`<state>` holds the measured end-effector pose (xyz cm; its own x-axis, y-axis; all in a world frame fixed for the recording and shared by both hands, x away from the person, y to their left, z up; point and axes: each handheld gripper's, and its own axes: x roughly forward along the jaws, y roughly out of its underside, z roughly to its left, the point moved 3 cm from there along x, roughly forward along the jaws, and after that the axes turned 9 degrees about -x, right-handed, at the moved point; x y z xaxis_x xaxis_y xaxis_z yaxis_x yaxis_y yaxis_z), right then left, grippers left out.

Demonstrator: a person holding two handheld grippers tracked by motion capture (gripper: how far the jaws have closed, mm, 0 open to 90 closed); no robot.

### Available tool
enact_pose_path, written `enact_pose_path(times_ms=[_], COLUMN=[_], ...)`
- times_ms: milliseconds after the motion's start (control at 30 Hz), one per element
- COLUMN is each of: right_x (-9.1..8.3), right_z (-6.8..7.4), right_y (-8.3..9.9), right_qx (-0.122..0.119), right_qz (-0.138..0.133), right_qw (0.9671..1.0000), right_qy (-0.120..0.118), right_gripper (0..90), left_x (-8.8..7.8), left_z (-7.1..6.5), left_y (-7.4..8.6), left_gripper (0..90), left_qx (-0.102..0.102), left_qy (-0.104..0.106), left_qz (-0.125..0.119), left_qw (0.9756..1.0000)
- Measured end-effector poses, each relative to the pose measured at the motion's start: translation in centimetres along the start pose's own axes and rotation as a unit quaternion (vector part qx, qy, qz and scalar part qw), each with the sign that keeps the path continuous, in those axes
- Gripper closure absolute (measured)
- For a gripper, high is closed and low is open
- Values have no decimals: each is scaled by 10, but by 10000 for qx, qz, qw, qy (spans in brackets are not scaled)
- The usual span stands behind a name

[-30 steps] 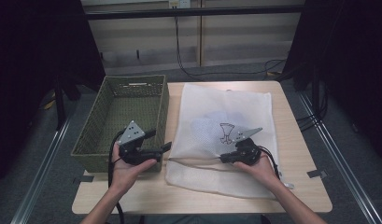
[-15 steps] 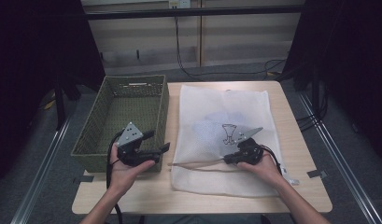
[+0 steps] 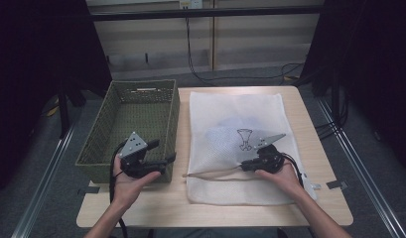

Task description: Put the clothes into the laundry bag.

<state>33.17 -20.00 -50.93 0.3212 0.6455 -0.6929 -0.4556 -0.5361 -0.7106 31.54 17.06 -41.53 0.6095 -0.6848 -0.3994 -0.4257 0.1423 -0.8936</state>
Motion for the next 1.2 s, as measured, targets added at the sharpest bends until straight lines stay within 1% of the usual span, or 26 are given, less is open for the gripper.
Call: enact_pose_path(times_ms=[33,100,133,200,267,300,367,400,433,500,533,567,633,667,700,733,800,867,900,933,1000,1033,1100,1133,1200], right_x=[-4,-13,-17,-26,-36,-42,-51,-56,-60,-68,-72,-75,-82,-86,-90,-93,-99,-103,-105,-108,-113,-116,-120,-122,-126], right_z=[1,3,4,7,9,10,13,14,15,19,21,24,29,31,33,34,37,40,41,43,46,47,49,50,50], right_y=[-1,-5,-6,-10,-14,-15,-14,-12,-10,-6,-4,-3,0,2,3,5,9,14,16,18,22,24,28,30,35], right_qx=[19,49,45,36,42,73,102,128,156,210,216,223,245,254,257,254,325,342,352,348,381,403,414,408,441], right_qz=[-102,-325,-438,-569,-728,-799,-956,-1036,-1114,-1284,-1351,-1381,-1477,-1508,-1554,-1624,-1703,-1686,-1714,-1748,-1825,-1851,-1894,-1907,-1974], right_qw=[9999,9995,9990,9983,9971,9963,9945,9932,9920,9894,9885,9880,9863,9857,9844,9830,9806,9804,9794,9787,9766,9754,9742,9738,9714], right_qy=[42,21,48,122,234,307,425,521,570,642,640,651,687,707,787,814,911,964,1012,1019,1074,1126,1155,1169,1246], right_gripper=[792,758,728,697,635,616,590,575,568,565,570,567,561,557,556,555,559,562,558,557,546,545,539,536,528], left_x=[-1,-3,-4,-6,-8,-10,-12,-14,-15,-18,-20,-23,-26,-28,-30,-32,-35,-39,-41,-44,-48,-49,-52,-53,-56], left_z=[0,1,2,2,0,-1,-3,-4,-4,-5,-6,-6,-7,-6,-6,-5,-5,-5,-5,-6,-7,-7,-8,-8,-7], left_y=[0,0,0,1,2,3,3,4,5,8,9,11,13,15,16,17,21,24,26,28,32,34,38,40,44], left_gripper=[235,234,233,231,230,229,227,224,221,219,211,209,188,186,186,186,185,182,179,178,172,172,161,161,157], left_qx=[-30,-39,-3,-15,-30,-24,-48,-63,-51,-53,-54,-5,84,88,64,65,24,-7,-93,-134,-135,-177,-188,-164,-127], left_qy=[7,-7,-51,-60,-88,-126,-41,-65,-55,-98,-84,-141,-162,-187,-193,-160,-175,-213,-224,-221,-260,-239,-252,-287,-446], left_qz=[-5,-23,0,10,-38,-57,-129,-120,-115,-107,-103,-80,-55,-78,-94,-71,-41,-24,-2,-32,-61,-63,-32,5,46], left_qw=[10000,10000,10000,10000,9999,9999,9999,9999,9999,9999,9999,9999,9998,9998,9997,9998,9998,9998,9997,9997,9996,9995,9995,9995,9989])
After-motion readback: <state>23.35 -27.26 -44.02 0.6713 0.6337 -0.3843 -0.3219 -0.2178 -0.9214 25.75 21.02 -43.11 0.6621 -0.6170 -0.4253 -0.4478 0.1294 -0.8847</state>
